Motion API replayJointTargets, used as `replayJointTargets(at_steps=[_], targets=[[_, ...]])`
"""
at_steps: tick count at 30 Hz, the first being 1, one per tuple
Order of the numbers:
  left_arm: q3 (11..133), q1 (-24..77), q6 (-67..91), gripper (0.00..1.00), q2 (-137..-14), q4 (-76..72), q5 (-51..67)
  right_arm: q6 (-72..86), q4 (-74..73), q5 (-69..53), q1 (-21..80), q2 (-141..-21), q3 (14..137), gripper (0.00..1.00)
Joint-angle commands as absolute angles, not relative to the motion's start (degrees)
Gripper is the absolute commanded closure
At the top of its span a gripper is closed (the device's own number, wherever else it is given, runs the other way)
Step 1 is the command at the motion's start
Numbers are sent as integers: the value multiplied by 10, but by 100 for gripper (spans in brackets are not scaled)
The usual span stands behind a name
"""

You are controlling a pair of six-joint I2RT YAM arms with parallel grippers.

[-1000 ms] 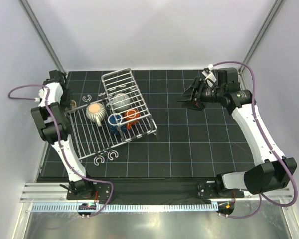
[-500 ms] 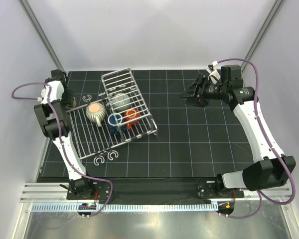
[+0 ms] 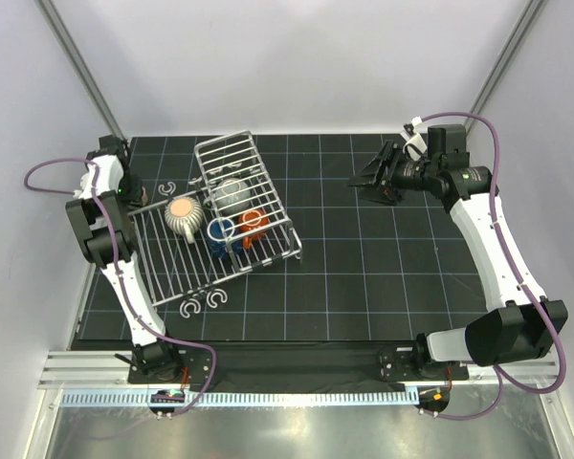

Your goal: Load the cups into the dish rack

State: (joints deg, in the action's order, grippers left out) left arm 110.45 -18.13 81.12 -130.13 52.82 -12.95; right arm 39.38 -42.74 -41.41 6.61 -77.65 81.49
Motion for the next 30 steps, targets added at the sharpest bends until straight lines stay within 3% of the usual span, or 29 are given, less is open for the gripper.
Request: replayJointTargets(at_steps=[1,11,22,30], targets=[[1114,-190,832,65,-1294,545,-124,398,-411,-410,63,-780,832,43],[1115,-190,831,100,-1299,521,-108,400,-412,-409,63,-779,832,44],[1079,-189,832,100,-1220,439,-55,392,-424,-414,62,-776,847,44],[857,-175,854,100,-1051,186,14,388,-421,-418,62,-754,840,42]])
